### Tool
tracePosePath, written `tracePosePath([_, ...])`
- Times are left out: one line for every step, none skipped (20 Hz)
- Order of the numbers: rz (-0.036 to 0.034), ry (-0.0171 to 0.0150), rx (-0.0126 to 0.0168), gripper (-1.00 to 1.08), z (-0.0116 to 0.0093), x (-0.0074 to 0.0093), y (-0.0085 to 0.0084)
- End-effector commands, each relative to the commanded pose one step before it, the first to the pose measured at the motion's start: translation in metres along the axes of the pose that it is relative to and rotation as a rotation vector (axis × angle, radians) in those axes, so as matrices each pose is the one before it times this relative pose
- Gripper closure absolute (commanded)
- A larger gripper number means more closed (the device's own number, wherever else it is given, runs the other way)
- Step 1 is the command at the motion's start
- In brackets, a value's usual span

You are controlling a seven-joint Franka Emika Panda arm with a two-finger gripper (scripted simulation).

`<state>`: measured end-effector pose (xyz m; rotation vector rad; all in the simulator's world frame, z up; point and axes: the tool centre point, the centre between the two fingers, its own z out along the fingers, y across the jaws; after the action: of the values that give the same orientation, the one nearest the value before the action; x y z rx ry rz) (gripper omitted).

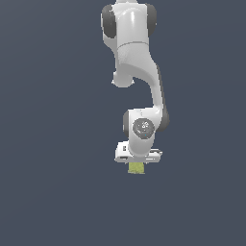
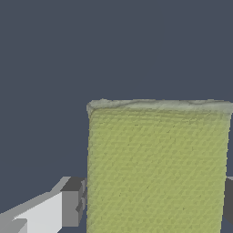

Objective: Pick up the object and move it to a goal position.

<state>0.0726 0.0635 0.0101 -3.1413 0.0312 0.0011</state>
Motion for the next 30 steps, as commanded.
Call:
tracePosePath([0.00009, 0.00005, 0.00000, 1.08, -0.00082, -0.00014, 0.00084])
tracePosePath([0.00000, 0.00000, 0.00000, 1.08, -0.00113, -0.00022, 0.00098])
tracePosePath([0.00000, 0.00000, 0.00000, 1.08, -0.00159, -0.00031, 0.00138])
tracePosePath([0.00000, 0.00000, 0.00000, 1.08, -0.00206, -0.00040, 0.00179])
tracePosePath([0.00000, 0.00000, 0.00000, 1.08, -0.00253, -0.00049, 0.00220])
tracePosePath([0.00000, 0.00000, 0.00000, 1.08, -0.00301, -0.00058, 0.00262])
tracePosePath([0.00000, 0.00000, 0.00000, 1.08, -0.00350, -0.00067, 0.00304])
tracePosePath([0.00000, 0.00000, 0.00000, 1.08, -0.00401, -0.00076, 0.00348])
tracePosePath([0.00000, 0.00000, 0.00000, 1.08, -0.00453, -0.00086, 0.00393])
tracePosePath([0.00000, 0.00000, 0.00000, 1.08, -0.00507, -0.00096, 0.00440])
tracePosePath([0.00000, 0.00000, 0.00000, 1.08, -0.00563, -0.00106, 0.00488])
tracePosePath([0.00000, 0.00000, 0.00000, 1.08, -0.00622, -0.00116, 0.00539])
tracePosePath([0.00000, 0.00000, 0.00000, 1.08, -0.00683, -0.00127, 0.00591])
tracePosePath([0.00000, 0.00000, 0.00000, 1.08, -0.00748, -0.00138, 0.00647])
tracePosePath([0.00000, 0.00000, 0.00000, 1.08, -0.00816, -0.00150, 0.00705])
tracePosePath([0.00000, 0.00000, 0.00000, 1.08, -0.00881, -0.00160, 0.00760])
tracePosePath([0.00000, 0.00000, 0.00000, 1.08, -0.00932, -0.00168, 0.00803])
tracePosePath([0.00000, 0.00000, 0.00000, 1.08, -0.00943, -0.00168, 0.00811])
tracePosePath([0.00000, 0.00000, 0.00000, 1.08, -0.00944, -0.00166, 0.00811])
tracePosePath([0.00000, 0.00000, 0.00000, 1.08, -0.00946, -0.00164, 0.00810])
tracePosePath([0.00000, 0.00000, 0.00000, 1.08, -0.00947, -0.00162, 0.00810])
tracePosePath([0.00015, 0.00033, 0.00059, 1.08, -0.00967, -0.00164, 0.00826])
tracePosePath([0.00000, 0.00000, 0.00000, 1.08, -0.00946, -0.00157, 0.00807])
tracePosePath([0.00000, 0.00000, 0.00000, 1.08, -0.00946, -0.00155, 0.00805])
tracePosePath([0.00000, 0.00000, 0.00000, 1.08, -0.00944, -0.00152, 0.00803])
tracePosePath([0.00000, 0.00000, 0.00000, 1.08, -0.00941, -0.00148, 0.00800])
tracePosePath([-0.00006, 0.00024, 0.00065, 1.08, -0.00948, -0.00148, 0.00803])
tracePosePath([0.00000, 0.00000, 0.00000, 1.08, -0.00934, -0.00140, 0.00793])
tracePosePath([0.00000, 0.00000, 0.00000, 1.08, -0.00933, -0.00136, 0.00792])
tracePosePath([0.00000, 0.00000, 0.00000, 1.08, -0.00930, -0.00132, 0.00790])
